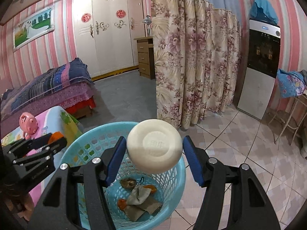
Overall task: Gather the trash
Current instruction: 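Open the left gripper to drop the lid while the right gripper drops the soap, then move both grippers back over the table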
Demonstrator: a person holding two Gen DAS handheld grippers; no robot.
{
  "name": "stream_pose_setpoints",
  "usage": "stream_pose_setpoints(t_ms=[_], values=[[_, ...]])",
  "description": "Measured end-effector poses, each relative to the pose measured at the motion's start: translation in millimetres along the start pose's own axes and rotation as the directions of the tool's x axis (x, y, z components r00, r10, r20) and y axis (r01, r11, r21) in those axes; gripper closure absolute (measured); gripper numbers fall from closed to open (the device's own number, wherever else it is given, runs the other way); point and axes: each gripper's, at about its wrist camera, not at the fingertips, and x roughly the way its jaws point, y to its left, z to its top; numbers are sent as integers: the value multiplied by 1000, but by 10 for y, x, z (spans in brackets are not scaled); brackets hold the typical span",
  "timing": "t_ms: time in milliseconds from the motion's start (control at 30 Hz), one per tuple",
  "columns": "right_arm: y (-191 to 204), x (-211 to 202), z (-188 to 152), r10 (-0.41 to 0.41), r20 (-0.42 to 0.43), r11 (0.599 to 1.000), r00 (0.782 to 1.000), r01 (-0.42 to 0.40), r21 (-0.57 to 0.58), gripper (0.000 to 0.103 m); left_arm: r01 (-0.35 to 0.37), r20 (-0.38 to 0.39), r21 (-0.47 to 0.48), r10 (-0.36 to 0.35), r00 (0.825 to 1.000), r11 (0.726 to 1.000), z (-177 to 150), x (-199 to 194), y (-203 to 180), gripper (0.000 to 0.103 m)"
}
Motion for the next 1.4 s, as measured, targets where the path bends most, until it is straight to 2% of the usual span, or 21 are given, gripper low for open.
stream_pose_setpoints(t_ms=[33,67,100,467,733,800,867,933,1000,1100,1233,1400], values=[[0,8,0,0,-3,1000,1000,0,-3,42,-4,-1,2,4,1000,1000,15,6,6,48],[9,12,-4,2,-6,1000,1000,-3,-5,42,-10,0,0,10,1000,1000,32,8,20,37],[13,13,-5,6,-8,1000,1000,-6,-6,42,-20,7,-3,20,1000,1000,40,-3,43,34],[168,126,-38,23,-53,999,998,-25,-38,42,-122,44,-39,124,991,992,85,-231,467,17],[296,234,-81,42,-93,998,995,-47,-51,42,-180,53,-81,185,981,980,25,-432,744,12],[333,233,-80,48,-92,997,995,-53,-51,37,-190,55,-90,196,979,978,-1,-487,800,11],[378,220,-76,43,-84,997,995,-49,-64,25,-206,53,-97,212,976,974,-23,-540,857,11],[442,191,-67,42,-72,995,997,-48,-88,20,-216,51,-102,222,974,971,-51,-585,905,11],[490,160,-56,44,-57,994,997,-49,-99,20,-234,53,-103,241,969,967,-78,-669,960,11],[568,92,-20,70,-25,993,997,-72,-97,11,-262,62,-118,270,961,958,-128,-826,1065,9],[766,-12,22,126,0,985,992,-125,-117,11,-296,71,-165,311,948,941,-232,-1075,1279,7],[1153,-140,51,210,21,965,977,-204,-164,11,-376,66,-209,397,916,903,-388,-1425,1645,7]])
